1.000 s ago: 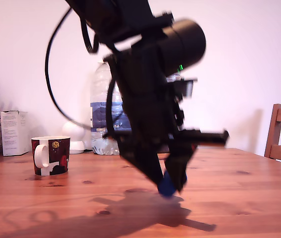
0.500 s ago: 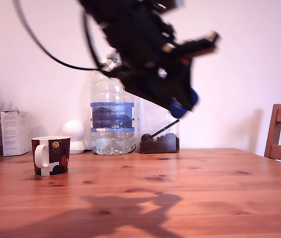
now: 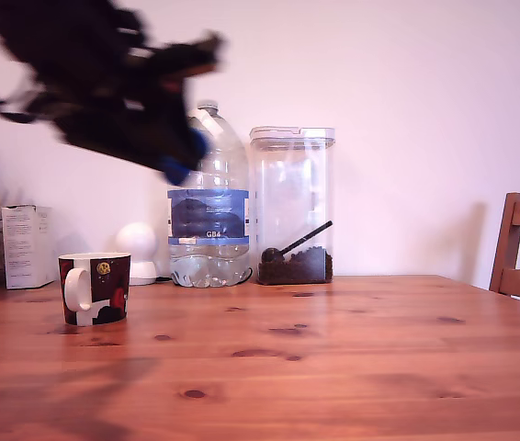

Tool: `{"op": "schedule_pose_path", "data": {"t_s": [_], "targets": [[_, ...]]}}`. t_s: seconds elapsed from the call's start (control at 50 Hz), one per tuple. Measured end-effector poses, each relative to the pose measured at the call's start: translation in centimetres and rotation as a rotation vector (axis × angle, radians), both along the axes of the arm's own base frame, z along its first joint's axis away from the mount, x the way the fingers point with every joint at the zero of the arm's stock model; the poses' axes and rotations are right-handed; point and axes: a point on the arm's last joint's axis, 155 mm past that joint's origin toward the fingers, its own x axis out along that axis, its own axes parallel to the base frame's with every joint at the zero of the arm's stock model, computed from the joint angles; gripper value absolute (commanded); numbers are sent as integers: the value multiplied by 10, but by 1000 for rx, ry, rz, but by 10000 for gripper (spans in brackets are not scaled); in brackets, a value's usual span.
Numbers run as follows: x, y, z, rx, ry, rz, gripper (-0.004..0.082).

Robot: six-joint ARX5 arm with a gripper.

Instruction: Pick up the coffee capsules from the table one by one and drop them inside the nearest coffee cup

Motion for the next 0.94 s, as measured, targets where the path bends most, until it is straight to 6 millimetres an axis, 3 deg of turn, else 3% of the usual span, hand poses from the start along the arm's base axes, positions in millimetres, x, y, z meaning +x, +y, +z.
{"op": "schedule_pose_path", "data": {"t_s": [0.22,0.52,0.76,0.94], "targets": [[0,51,0,-27,-27,109,50],[4,116,15,-74,-85,275,50],[14,149,19,-105,-88,352,50],[16,153,19,-122,-80,348,50]]}}
